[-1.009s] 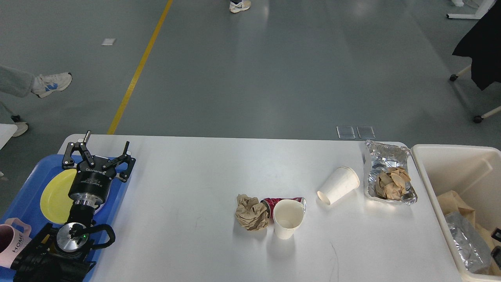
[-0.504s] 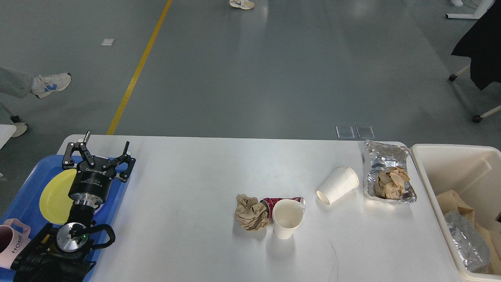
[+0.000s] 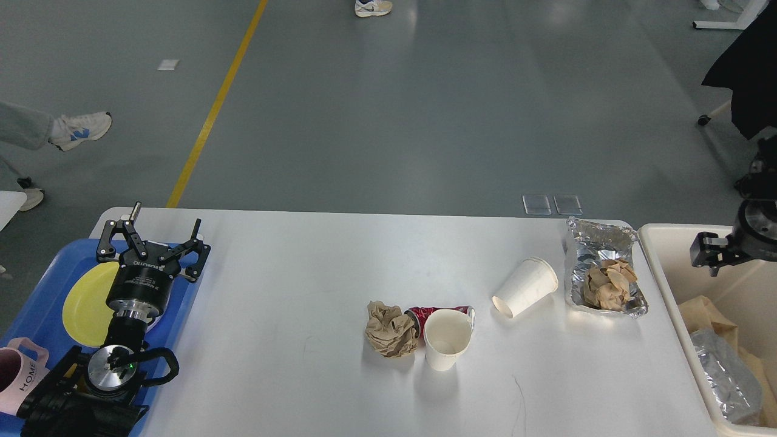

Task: Tidy desktop
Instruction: 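Raise the right gripper and move it toward the white paper cup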

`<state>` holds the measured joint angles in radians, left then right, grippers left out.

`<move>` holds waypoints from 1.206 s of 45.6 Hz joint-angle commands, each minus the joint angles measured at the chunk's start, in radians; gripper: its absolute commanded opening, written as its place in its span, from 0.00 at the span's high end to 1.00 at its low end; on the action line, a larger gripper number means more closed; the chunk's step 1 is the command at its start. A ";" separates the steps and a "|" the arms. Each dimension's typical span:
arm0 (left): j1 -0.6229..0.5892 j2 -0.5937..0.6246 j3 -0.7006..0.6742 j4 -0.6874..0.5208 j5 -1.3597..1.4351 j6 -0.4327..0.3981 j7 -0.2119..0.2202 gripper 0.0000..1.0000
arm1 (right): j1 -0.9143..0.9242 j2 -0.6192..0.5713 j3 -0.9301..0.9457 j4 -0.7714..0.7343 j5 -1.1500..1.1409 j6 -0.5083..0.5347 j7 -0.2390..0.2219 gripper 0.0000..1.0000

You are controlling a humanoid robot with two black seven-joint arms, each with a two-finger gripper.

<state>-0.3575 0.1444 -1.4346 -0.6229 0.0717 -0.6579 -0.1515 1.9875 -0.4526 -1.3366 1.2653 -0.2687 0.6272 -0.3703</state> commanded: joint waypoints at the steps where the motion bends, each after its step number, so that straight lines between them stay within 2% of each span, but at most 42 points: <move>1: 0.000 0.000 -0.001 0.000 0.000 0.001 0.000 0.04 | 0.230 0.032 0.020 0.156 0.006 0.130 0.002 0.00; 9: 0.000 0.001 -0.001 0.000 0.000 0.001 0.000 0.04 | 0.471 0.061 0.085 0.384 0.042 0.155 0.007 0.00; 13: 0.000 0.001 -0.001 0.002 0.000 0.001 0.000 0.04 | 0.522 0.078 0.089 0.459 0.106 0.147 0.046 0.00; 15: 0.000 0.001 -0.001 0.000 0.000 0.001 0.000 0.04 | 0.533 0.103 0.088 0.479 0.120 0.144 0.121 0.00; 18: 0.000 0.000 -0.001 0.000 0.000 0.001 0.000 0.04 | 0.534 0.124 0.070 0.480 0.118 0.154 0.304 0.00; 19: 0.000 0.000 -0.001 0.000 0.000 0.000 0.000 0.04 | 0.534 0.129 0.062 0.480 0.115 0.154 0.351 0.00; 20: 0.000 0.000 -0.001 0.000 0.000 0.000 0.000 0.04 | 0.534 0.135 0.051 0.480 0.109 0.155 0.385 0.00; 21: 0.000 0.000 -0.001 0.000 0.000 0.001 0.000 0.04 | 0.534 0.143 0.042 0.480 0.100 0.155 0.393 0.00; 28: 0.000 0.000 -0.001 0.000 0.000 0.000 0.000 0.04 | 0.534 0.158 0.020 0.477 0.069 0.149 0.366 0.00; 41: 0.000 0.000 -0.001 0.000 0.000 0.000 0.000 0.04 | 0.511 0.155 0.017 0.445 0.043 0.129 0.364 0.00; 55: 0.000 0.000 0.000 0.000 0.000 0.000 0.000 0.04 | 0.412 0.152 -0.001 0.431 0.048 -0.087 0.366 0.00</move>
<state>-0.3575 0.1441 -1.4358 -0.6227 0.0721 -0.6582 -0.1507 2.4500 -0.3019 -1.3269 1.7010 -0.2223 0.6210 -0.0059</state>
